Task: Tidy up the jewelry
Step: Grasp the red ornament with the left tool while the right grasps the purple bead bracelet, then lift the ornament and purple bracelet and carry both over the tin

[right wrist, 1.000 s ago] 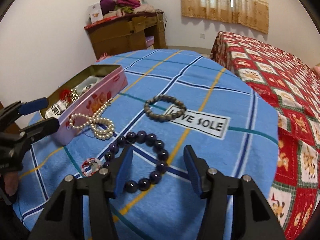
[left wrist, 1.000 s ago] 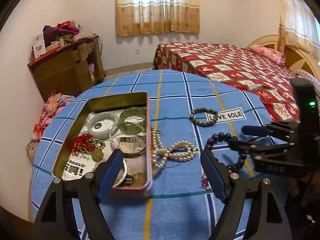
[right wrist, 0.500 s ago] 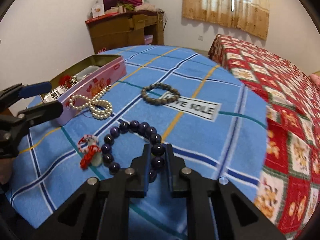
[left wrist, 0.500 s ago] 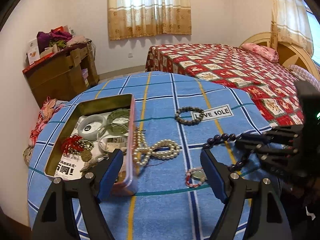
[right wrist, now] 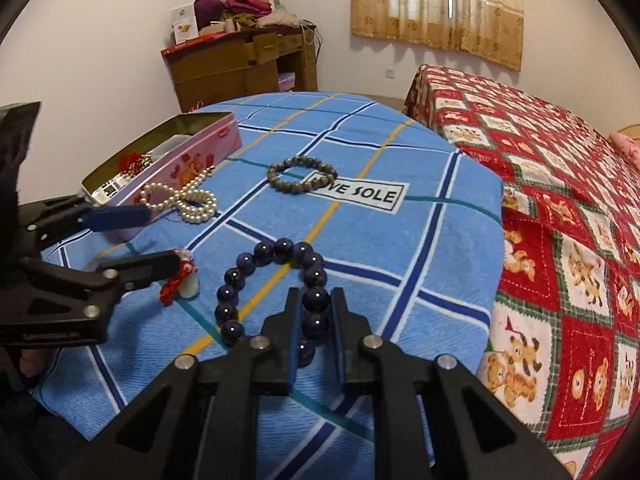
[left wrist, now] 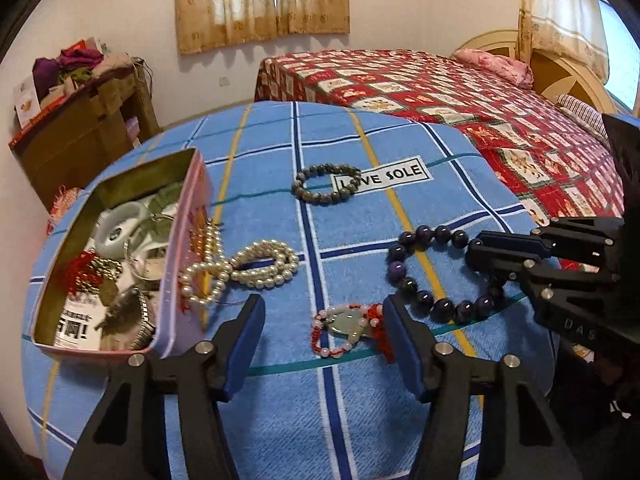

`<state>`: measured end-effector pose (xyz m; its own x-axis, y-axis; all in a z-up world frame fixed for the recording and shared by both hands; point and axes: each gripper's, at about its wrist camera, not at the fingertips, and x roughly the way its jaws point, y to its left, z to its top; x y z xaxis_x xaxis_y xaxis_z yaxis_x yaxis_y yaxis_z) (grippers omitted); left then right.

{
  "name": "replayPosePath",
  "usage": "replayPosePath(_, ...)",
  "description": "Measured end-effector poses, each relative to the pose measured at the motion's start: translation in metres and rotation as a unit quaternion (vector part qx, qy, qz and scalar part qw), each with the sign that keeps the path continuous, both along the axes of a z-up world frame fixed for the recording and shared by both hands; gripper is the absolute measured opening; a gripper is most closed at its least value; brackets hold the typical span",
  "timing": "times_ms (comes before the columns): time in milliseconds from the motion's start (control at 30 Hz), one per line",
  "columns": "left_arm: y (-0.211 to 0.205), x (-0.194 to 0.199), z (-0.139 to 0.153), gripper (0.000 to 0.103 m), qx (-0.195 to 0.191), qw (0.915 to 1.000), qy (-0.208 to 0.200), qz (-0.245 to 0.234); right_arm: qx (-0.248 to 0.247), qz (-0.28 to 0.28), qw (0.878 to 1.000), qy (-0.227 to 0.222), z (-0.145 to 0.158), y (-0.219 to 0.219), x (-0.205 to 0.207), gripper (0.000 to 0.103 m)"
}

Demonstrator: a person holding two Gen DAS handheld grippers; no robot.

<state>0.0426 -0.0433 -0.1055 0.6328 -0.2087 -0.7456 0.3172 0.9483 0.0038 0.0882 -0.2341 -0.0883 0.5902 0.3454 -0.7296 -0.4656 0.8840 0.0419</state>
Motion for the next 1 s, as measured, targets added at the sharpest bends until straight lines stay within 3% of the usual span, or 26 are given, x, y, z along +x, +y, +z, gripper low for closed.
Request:
replayPosePath(67, 0.0, 0.001, -0.003, 0.057, -0.008, 0.9999, 0.01, -0.003, 0.0, 0.002, 1.0, 0.0, -0.001, 0.002, 0.0, 0.016)
replayPosePath(167, -0.002, 0.003, -0.007, 0.041, -0.025, 0.999, 0.029, -0.02, -0.001, 0.002, 1.0, 0.0, -0.002, 0.004, -0.001, 0.016)
replayPosePath(300, -0.001, 0.002, -0.01, 0.011, -0.04, 0.9979, 0.041, -0.031, 0.003, 0.001, 1.0, -0.005, 0.0, 0.005, -0.003, 0.016)
replayPosePath(1000, 0.03, -0.005, 0.03, 0.01, -0.061, 0.9978, -0.023, 0.011, 0.034, 0.035, 0.998, -0.045, 0.038, 0.029, -0.013, 0.016)
